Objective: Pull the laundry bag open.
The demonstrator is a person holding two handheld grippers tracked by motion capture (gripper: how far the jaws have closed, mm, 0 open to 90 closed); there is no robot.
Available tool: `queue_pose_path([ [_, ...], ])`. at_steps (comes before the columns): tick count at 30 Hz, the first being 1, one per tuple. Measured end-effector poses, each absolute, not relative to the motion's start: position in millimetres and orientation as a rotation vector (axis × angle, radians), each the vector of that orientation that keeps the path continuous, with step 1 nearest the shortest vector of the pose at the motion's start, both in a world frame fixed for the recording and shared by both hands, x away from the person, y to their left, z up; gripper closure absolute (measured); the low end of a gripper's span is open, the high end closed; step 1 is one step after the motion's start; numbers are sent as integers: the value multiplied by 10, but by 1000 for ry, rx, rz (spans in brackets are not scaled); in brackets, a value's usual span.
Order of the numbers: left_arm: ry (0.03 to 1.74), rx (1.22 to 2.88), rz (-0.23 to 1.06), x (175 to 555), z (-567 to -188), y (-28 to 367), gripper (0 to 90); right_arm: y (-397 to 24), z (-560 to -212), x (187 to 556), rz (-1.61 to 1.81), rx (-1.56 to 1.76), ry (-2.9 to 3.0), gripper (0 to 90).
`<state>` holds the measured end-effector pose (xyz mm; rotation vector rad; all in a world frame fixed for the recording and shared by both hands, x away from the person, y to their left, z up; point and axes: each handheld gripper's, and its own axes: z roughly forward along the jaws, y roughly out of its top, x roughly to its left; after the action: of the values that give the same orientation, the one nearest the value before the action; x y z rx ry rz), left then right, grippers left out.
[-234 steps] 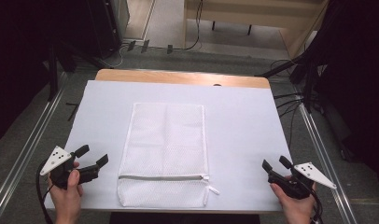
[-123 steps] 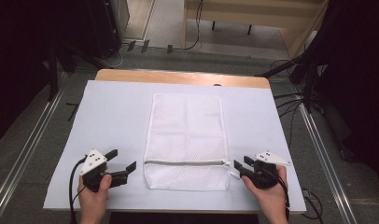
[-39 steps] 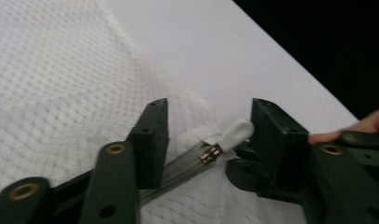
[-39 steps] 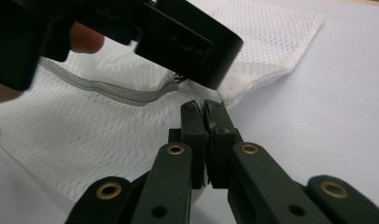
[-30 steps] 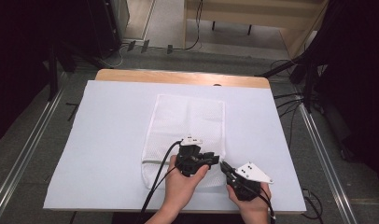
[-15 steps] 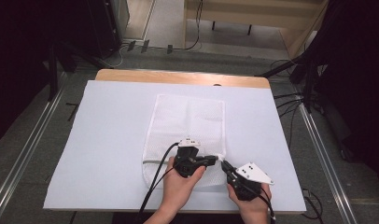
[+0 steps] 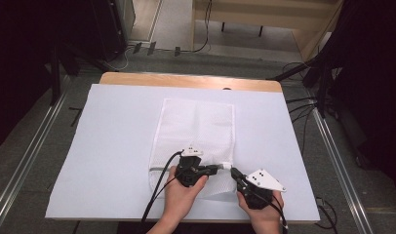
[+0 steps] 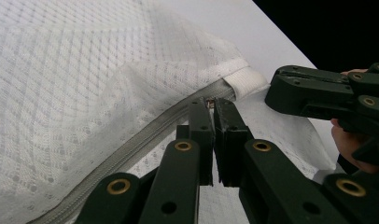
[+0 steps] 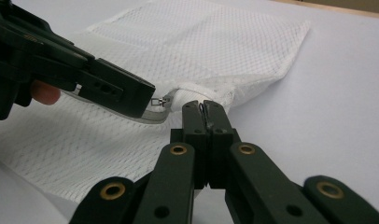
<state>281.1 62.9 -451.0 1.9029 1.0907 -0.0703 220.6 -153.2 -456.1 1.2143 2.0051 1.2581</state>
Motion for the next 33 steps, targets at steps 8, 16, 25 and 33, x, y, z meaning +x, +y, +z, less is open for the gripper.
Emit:
queue_pose_path([
  [8,1138,1923,-7,2815,-4575,806,877,-1561,-4517,2200,1214,1215,1996,900],
  [16,1217,1911,75,2792,-4602,1297,877,-1645,-4500,2195,1208,1233,1979,900],
  [25,1308,1882,111,2705,-4671,1869,876,-1665,-4455,2174,1210,1241,1959,900],
  [33,1338,1862,156,2615,-4597,2199,876,-1669,-4456,2188,1206,1246,1958,900],
])
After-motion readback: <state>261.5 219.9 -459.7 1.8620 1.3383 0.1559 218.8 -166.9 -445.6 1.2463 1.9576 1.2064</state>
